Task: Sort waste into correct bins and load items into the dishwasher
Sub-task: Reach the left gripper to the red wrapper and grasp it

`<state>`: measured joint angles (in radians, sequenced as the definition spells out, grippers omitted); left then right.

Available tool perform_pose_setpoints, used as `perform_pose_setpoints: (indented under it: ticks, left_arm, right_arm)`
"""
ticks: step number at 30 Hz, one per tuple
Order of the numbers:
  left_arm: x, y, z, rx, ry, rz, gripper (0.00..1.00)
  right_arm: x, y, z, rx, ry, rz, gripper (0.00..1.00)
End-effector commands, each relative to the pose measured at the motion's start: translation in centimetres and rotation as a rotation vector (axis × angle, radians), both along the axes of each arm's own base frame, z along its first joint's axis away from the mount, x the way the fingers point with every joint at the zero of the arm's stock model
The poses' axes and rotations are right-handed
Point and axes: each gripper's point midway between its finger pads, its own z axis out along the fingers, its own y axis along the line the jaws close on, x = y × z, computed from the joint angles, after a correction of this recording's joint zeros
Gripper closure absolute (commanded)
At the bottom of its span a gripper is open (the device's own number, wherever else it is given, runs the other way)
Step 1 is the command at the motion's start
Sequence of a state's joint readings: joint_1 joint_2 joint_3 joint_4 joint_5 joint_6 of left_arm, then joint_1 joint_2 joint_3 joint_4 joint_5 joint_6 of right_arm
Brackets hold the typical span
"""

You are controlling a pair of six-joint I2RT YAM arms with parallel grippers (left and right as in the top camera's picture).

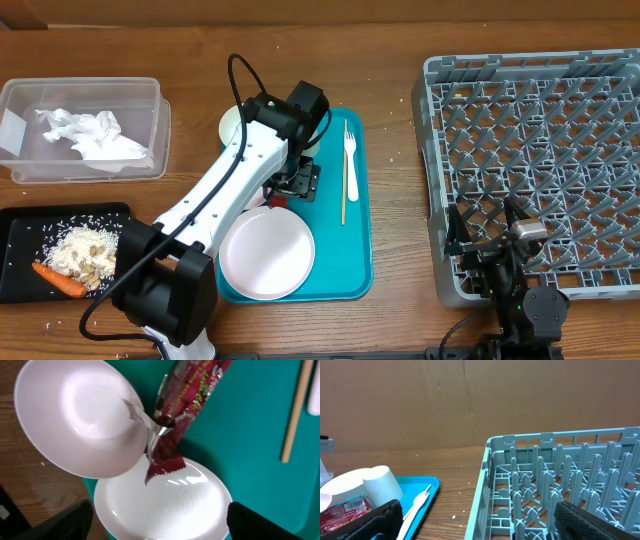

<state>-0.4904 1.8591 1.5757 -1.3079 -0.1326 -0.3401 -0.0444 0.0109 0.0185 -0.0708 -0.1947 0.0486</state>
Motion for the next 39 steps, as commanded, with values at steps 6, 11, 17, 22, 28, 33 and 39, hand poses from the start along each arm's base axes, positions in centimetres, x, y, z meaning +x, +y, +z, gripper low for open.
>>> perform_pose_setpoints:
  ticks: [6, 11, 17, 22, 28, 33, 39]
  left_arm:
    - [-0.4, 1.3, -3.4, 0.068, 0.004, 0.016, 0.18]
    - [-0.5, 1.1, -4.8, 0.054, 0.001, 0.017, 0.24]
    - [0.0, 0.9, -5.5, 0.039, -0.027, 0.018, 0.4]
    - [-0.1, 0.9, -5.6, 0.04, -0.025, 0.018, 0.59]
    - [-0.1, 0.9, -5.7, 0.04, -0.024, 0.017, 0.72]
    - [-0.1, 0.9, -5.7, 0.04, -0.024, 0.017, 0.9]
    - [-0.2, 0.9, -5.4, 0.042, -0.019, 0.037, 0.96]
  right_arm:
    - [0.0, -0.1, -0.2, 0.003, -0.002, -0.003, 0.0]
    - [0.0, -0.1, -0.2, 0.003, -0.002, -0.003, 0.0]
    - [0.0, -0.1, -0.2, 0.003, -0.002, -0.004, 0.0]
    - [0.0, -0.1, -0.2, 0.003, -0.002, -0.004, 0.0]
    - [0.0, -0.1, -0.2, 0.003, -0.002, -0.003, 0.0]
    - [0.0, -0.1, -0.2, 0.003, -0.002, -0.003, 0.0]
    - [0.0, -0.1, -0.2, 0.003, -0.002, -0.004, 0.0]
